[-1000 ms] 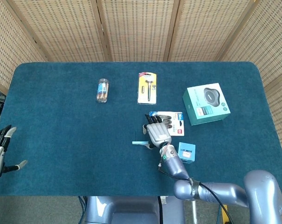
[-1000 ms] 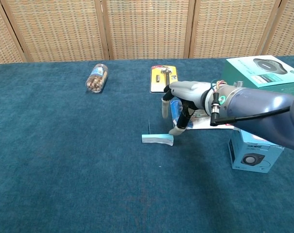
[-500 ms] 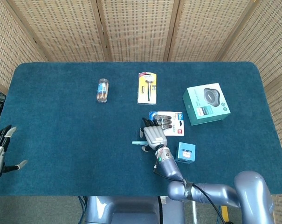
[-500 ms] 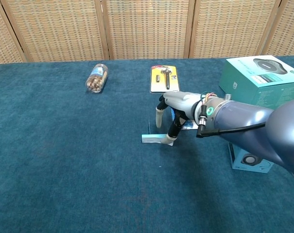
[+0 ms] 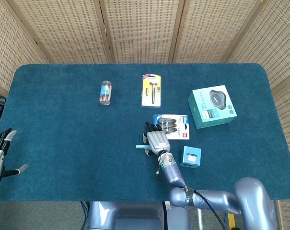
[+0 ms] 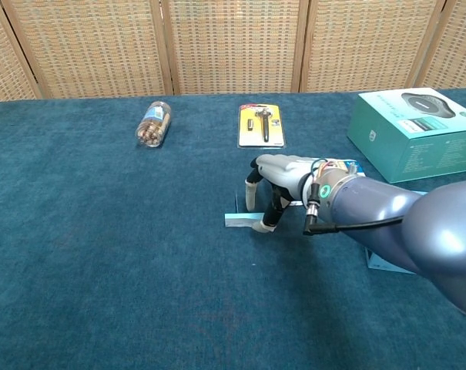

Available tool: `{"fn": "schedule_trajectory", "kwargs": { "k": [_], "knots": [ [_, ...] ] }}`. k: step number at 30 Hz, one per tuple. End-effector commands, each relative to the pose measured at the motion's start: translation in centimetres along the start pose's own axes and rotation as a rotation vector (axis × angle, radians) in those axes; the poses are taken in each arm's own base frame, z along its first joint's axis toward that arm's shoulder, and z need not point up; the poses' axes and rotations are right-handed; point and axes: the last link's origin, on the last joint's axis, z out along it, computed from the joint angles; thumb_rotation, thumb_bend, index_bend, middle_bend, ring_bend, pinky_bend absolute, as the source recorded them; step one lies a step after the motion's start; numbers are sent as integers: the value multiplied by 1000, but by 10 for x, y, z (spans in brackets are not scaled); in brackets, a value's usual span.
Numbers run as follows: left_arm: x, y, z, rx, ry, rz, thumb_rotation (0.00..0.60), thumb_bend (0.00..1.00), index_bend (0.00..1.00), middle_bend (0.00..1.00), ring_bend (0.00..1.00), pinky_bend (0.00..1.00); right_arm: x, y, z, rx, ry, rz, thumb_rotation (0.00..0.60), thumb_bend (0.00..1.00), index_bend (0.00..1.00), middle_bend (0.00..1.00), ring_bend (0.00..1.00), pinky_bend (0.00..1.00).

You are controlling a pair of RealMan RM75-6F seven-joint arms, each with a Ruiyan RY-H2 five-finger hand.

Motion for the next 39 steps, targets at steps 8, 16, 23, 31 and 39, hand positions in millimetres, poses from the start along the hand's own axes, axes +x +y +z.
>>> {"fn": "schedule_trajectory", "kwargs": {
  "k": [8,16,23,31,39],
  "knots": [
    [1,0,0,-1,1,-2,600,0,0,0,0,0,-3,2,1,1,8,0,600,414,494,0,0,0],
    [1,0,0,-4,-1,-3,600,0,0,0,0,0,1,-2,0,33,56,11,600,423,600,0,0,0],
    [-1,1,1,-5,-7,0,600,0,0,0,0,0,14,-2,-5,75,91,39,600,440,614,0,0,0],
    [6,7,11,-67,-4,-5,600,0,0,0,0,0,37,-7,-23,186,97,27,600,440,614,0,0,0],
    [35,41,54,-286,-35,139,600,0,0,8,3,0,58,-16,-45,293,112,8,600,440,614,0,0,0]
  ]
}}
